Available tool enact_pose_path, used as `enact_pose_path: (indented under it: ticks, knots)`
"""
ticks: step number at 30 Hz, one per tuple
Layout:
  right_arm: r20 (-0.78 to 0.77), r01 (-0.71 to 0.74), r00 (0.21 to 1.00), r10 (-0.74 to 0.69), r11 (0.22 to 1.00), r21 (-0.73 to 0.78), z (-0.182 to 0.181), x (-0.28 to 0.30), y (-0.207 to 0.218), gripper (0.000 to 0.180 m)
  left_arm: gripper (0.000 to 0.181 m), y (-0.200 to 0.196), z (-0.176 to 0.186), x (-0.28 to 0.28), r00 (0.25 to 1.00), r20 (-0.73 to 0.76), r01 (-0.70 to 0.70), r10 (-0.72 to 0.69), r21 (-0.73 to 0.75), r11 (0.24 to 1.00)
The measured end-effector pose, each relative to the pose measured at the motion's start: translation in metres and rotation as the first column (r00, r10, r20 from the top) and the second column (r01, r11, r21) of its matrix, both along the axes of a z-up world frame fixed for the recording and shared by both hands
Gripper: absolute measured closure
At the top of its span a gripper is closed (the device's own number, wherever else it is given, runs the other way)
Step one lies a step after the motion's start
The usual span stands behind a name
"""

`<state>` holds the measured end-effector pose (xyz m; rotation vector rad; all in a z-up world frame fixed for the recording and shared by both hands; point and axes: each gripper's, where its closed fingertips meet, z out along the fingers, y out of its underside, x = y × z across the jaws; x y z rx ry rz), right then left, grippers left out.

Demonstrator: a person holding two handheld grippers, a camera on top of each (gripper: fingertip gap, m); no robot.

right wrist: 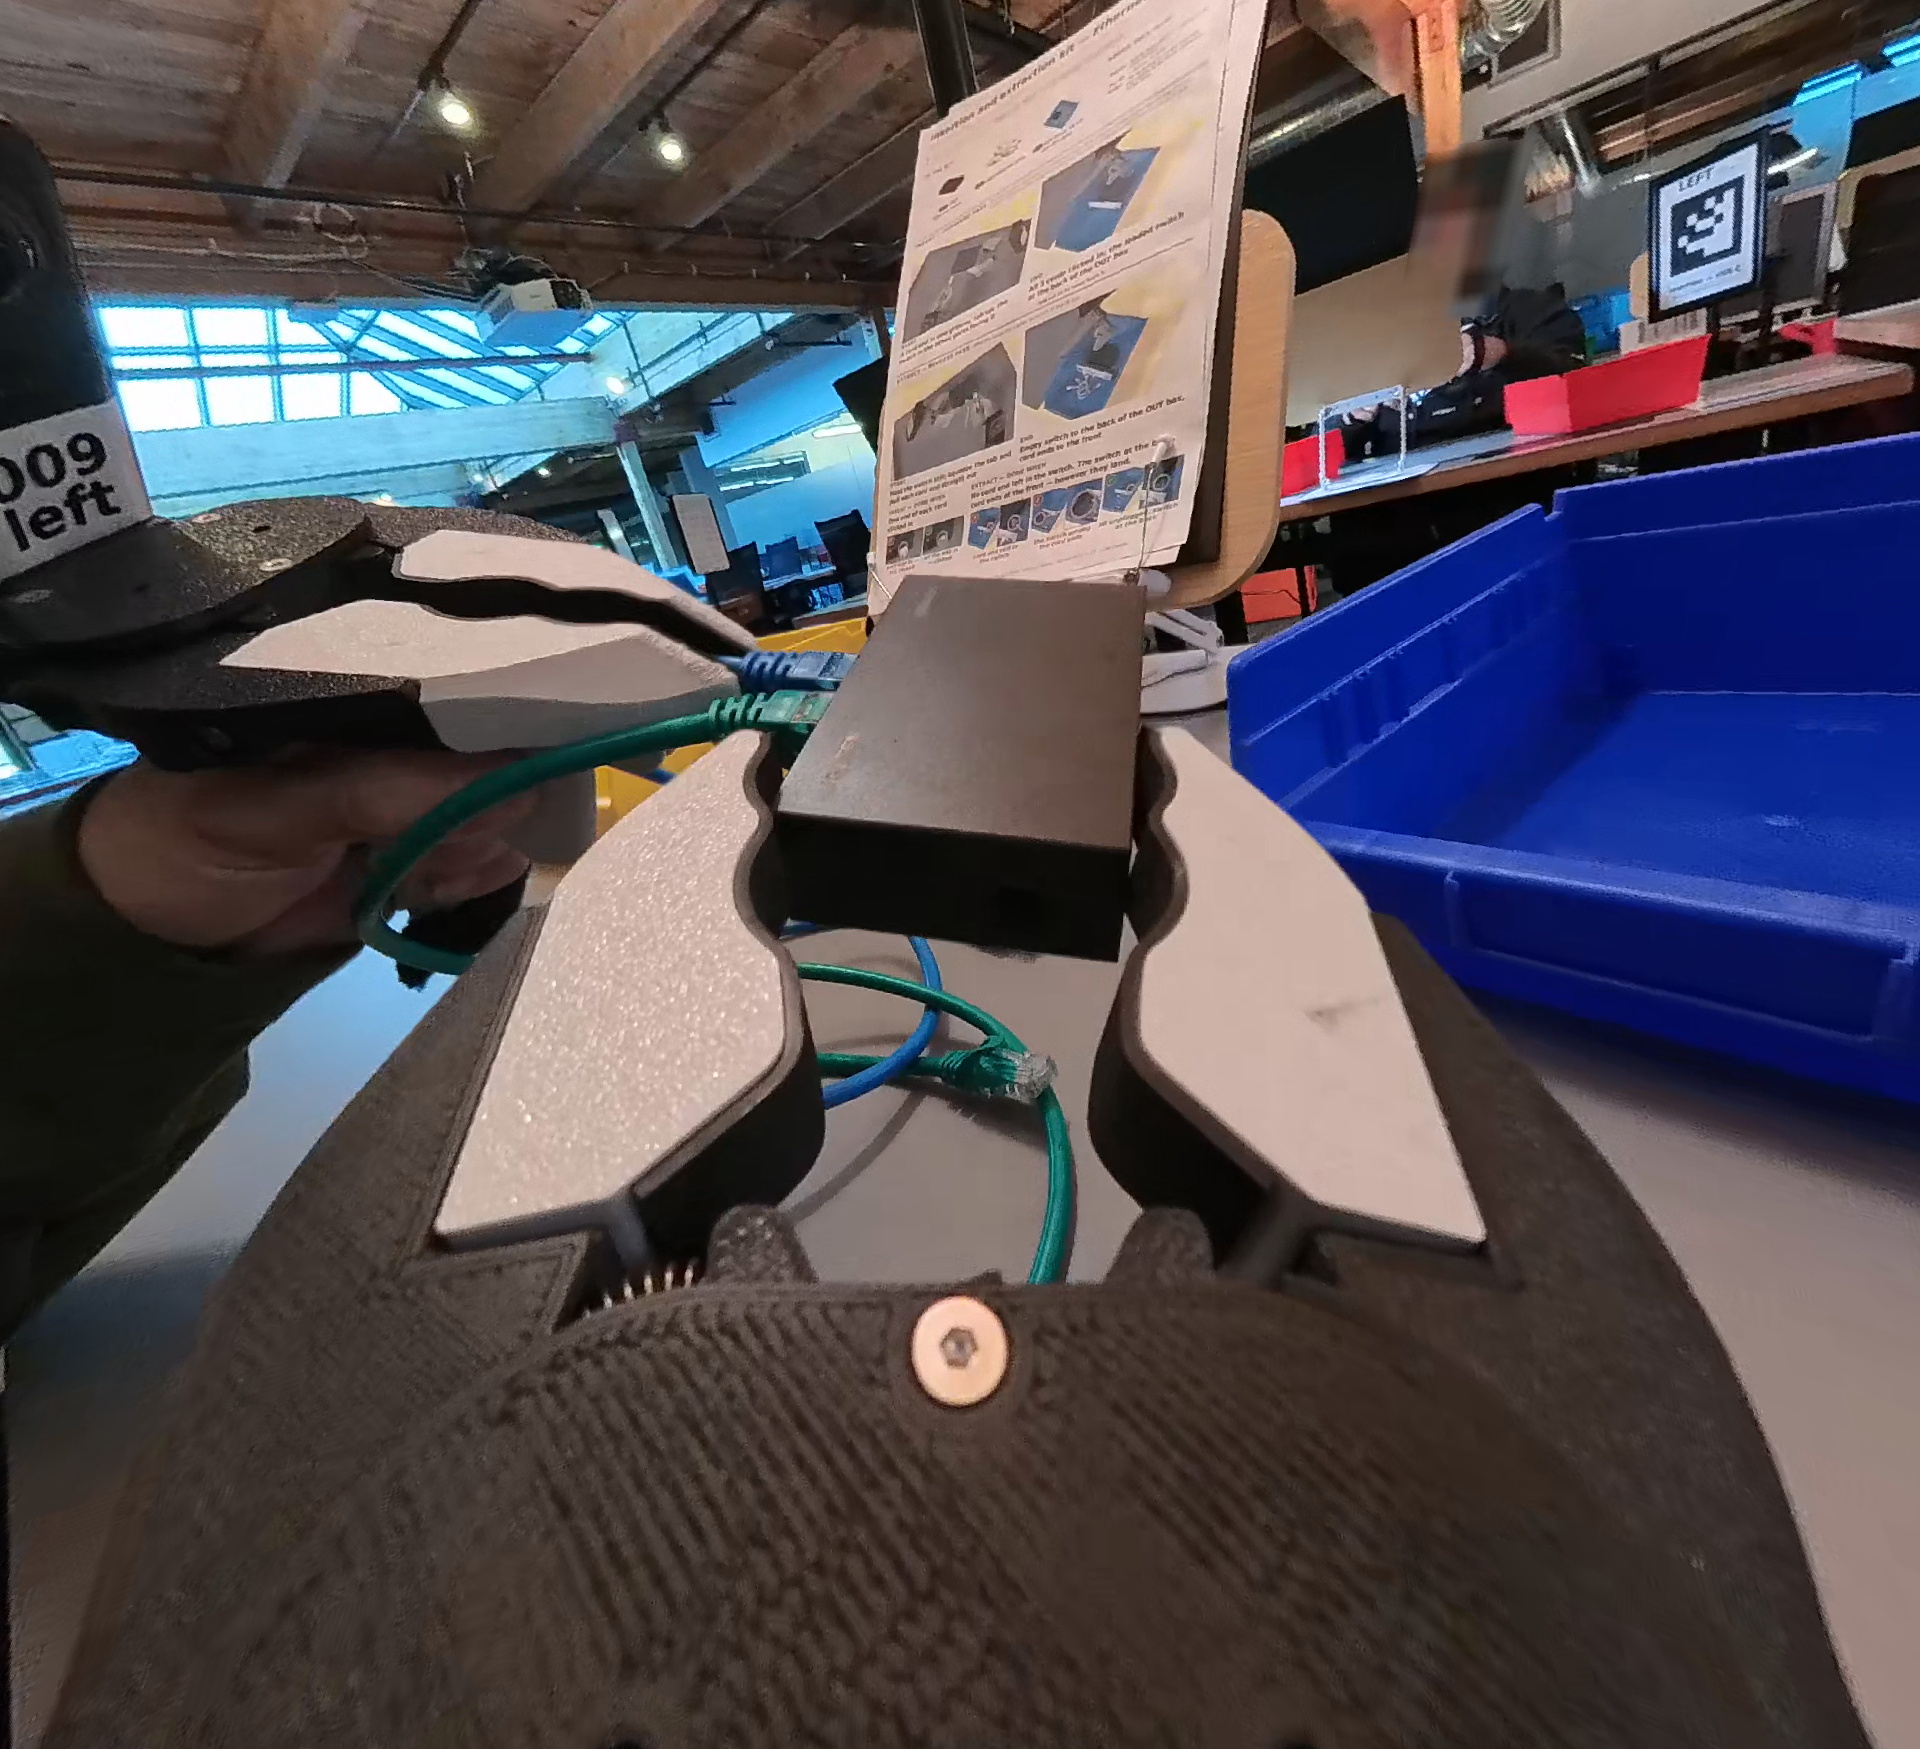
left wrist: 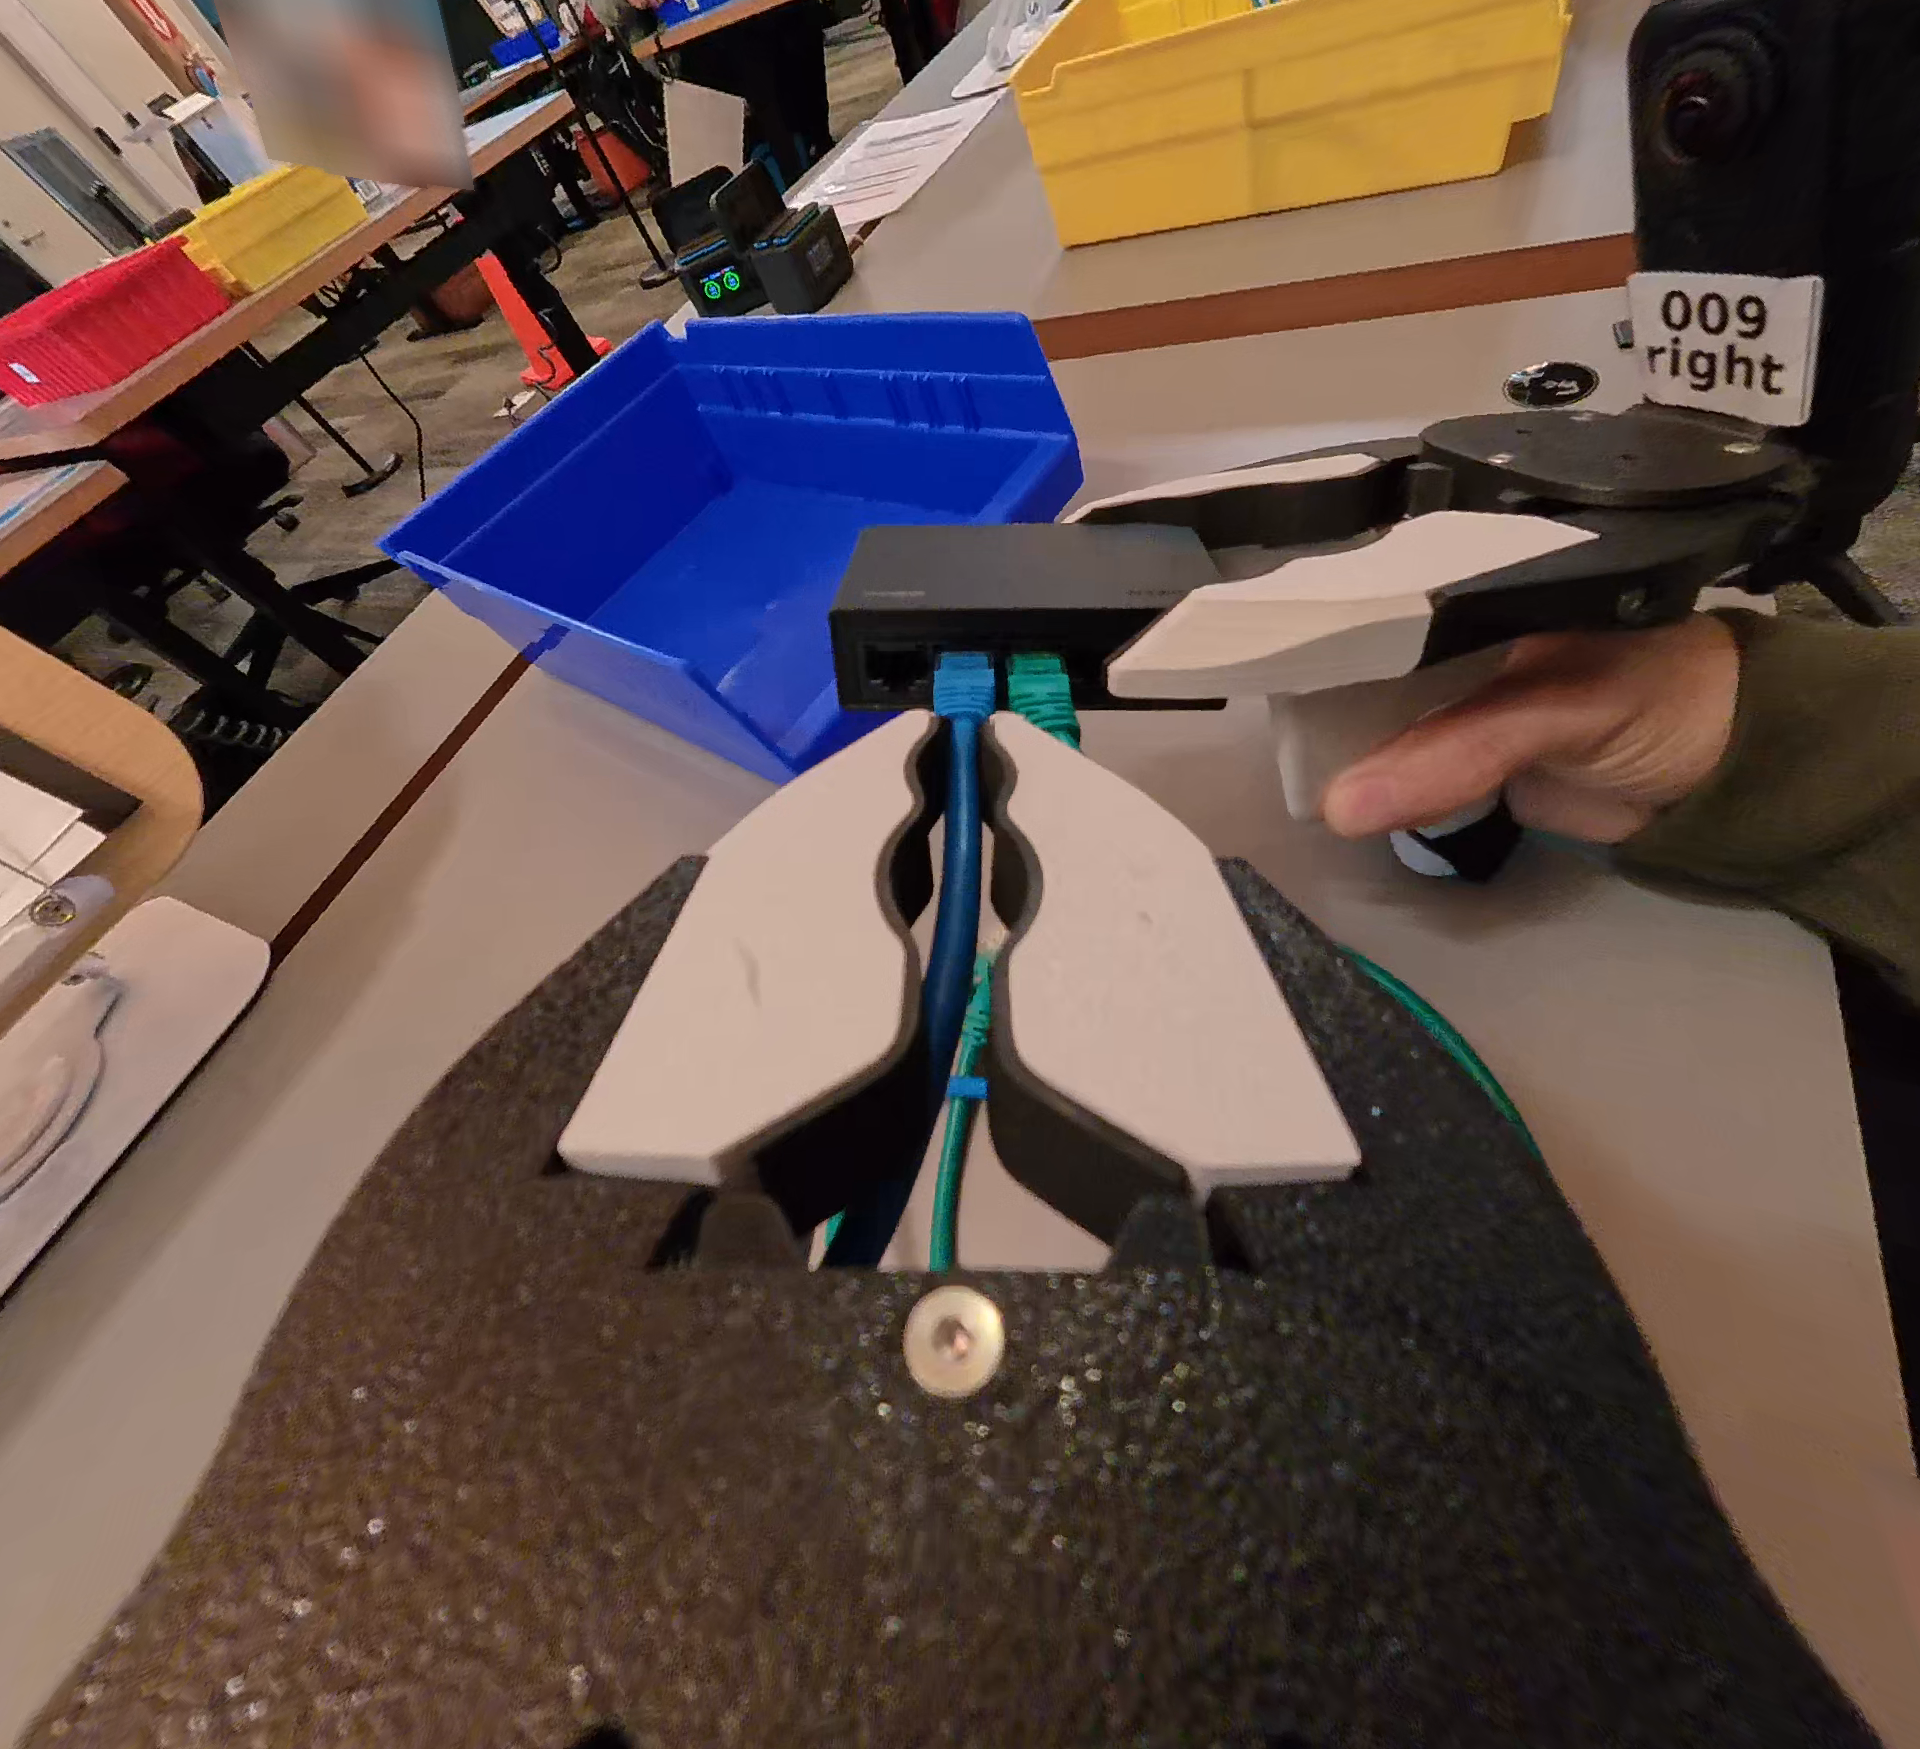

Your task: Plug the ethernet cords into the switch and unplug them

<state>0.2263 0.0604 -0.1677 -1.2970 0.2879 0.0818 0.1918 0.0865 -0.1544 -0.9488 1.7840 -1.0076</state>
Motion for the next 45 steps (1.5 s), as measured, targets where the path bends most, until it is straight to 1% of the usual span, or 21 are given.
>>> enact_pose_path:
  ticks: [3,6,7,8,11,13,15,17,19,20,22,24,26,28,30,32,36,39,41,43,45]
  knots:
    - [-0.028,0.003,1.0,-0.002,1.0,0.024,0.001,0.004,-0.003,0.115,0.176,-0.003,-0.002,0.003,1.0,-0.002,0.012,-0.012,0.001,1.0]
    - [0.022,0.042,0.999,-0.041,0.999,-0.014,0.0,0.008,-0.003,0.115,0.176,-0.002,-0.004,0.006,1.0,-0.015,-0.002,0.002,-0.008,1.0]
    - [0.015,0.035,0.999,-0.035,0.999,-0.006,0.0,0.008,-0.004,0.115,0.174,0.0,-0.003,0.006,1.0,-0.011,-0.013,0.013,-0.026,1.0]
    - [0.0,0.04,0.999,-0.04,0.999,0.006,0.0,0.011,-0.006,0.115,0.167,0.002,0.001,0.005,1.0,0.008,-0.025,0.026,-0.04,0.999]
    - [-0.077,0.06,0.995,-0.055,0.997,0.055,0.001,0.022,-0.014,0.116,0.161,0.009,0.025,-0.007,0.99,0.121,-0.059,0.065,-0.057,0.997]
    - [-0.106,0.07,0.992,-0.061,0.994,0.082,0.002,0.026,-0.018,0.116,0.158,0.016,0.054,-0.022,0.972,0.224,-0.056,0.075,-0.091,0.994]
    - [-0.087,0.076,0.994,-0.07,0.995,0.07,0.002,0.025,-0.017,0.116,0.156,0.036,0.084,-0.042,0.946,0.307,-0.063,0.102,-0.135,0.989]
    - [-0.046,0.057,0.997,-0.054,0.997,0.044,0.002,0.018,-0.013,0.116,0.156,0.078,0.106,-0.061,0.927,0.329,-0.123,0.18,-0.186,0.975]
    - [-0.02,0.035,0.999,-0.034,0.999,0.034,0.002,0.013,-0.011,0.116,0.156,0.152,0.104,-0.078,0.905,0.243,-0.307,0.35,-0.198,0.931]
    - [-0.016,0.027,1.0,-0.027,0.999,0.036,0.002,0.012,-0.01,0.116,0.155,0.197,0.095,-0.088,0.873,0.176,-0.425,0.455,-0.185,0.886]
    - [-0.024,0.018,1.0,-0.017,0.999,0.041,0.002,0.012,-0.011,0.116,0.149,0.291,0.074,-0.114,0.764,0.058,-0.628,0.643,-0.165,0.761]
    - [-0.032,0.016,0.999,-0.014,0.999,0.045,0.002,0.013,-0.011,0.116,0.144,0.369,0.041,-0.139,0.658,-0.107,-0.75,0.746,-0.177,0.637]
    - [-0.027,0.003,1.0,-0.002,0.999,0.045,0.003,0.011,-0.011,0.116,0.135,0.417,0.0,-0.15,0.612,-0.309,-0.791,0.728,-0.235,0.565]
    - [-0.018,0.002,1.0,-0.002,0.999,0.039,0.002,0.01,-0.01,0.116,0.136,0.431,-0.033,-0.145,0.667,-0.451,-0.744,0.593,-0.361,0.562]
    - [-0.009,-0.003,1.0,0.004,0.999,0.032,0.002,0.009,-0.009,0.116,0.134,0.433,-0.054,-0.135,0.706,-0.536,-0.706,0.464,-0.477,0.523]
    - [-0.006,-0.006,1.0,0.006,1.0,0.028,0.002,0.008,-0.008,0.116,0.134,0.435,-0.061,-0.123,0.748,-0.534,-0.664,0.395,-0.575,0.479]
    - [-0.005,-0.017,1.0,0.017,0.999,0.029,0.002,0.007,-0.008,0.116,0.142,0.452,-0.062,-0.105,0.796,-0.487,-0.596,0.361,-0.738,0.318]
    - [0.0,-0.021,1.0,0.021,0.999,0.027,0.002,0.006,-0.007,0.116,0.148,0.454,-0.067,-0.1,0.811,-0.492,-0.569,0.315,-0.788,0.235]
    - [0.002,-0.029,1.0,0.029,0.999,0.027,0.002,0.005,-0.007,0.116,0.161,0.454,-0.067,-0.099,0.822,-0.478,-0.551,0.308,-0.806,0.218]
    - [0.0,-0.03,1.0,0.03,0.999,0.028,0.002,0.005,-0.007,0.116,0.165,0.452,-0.065,-0.099,0.831,-0.464,-0.535,0.307,-0.819,0.208]
    - [-0.002,-0.031,1.0,0.031,0.999,0.032,0.002,0.006,-0.008,0.116,0.168,0.447,-0.057,-0.099,0.852,-0.429,-0.503,0.298,-0.83,0.242]
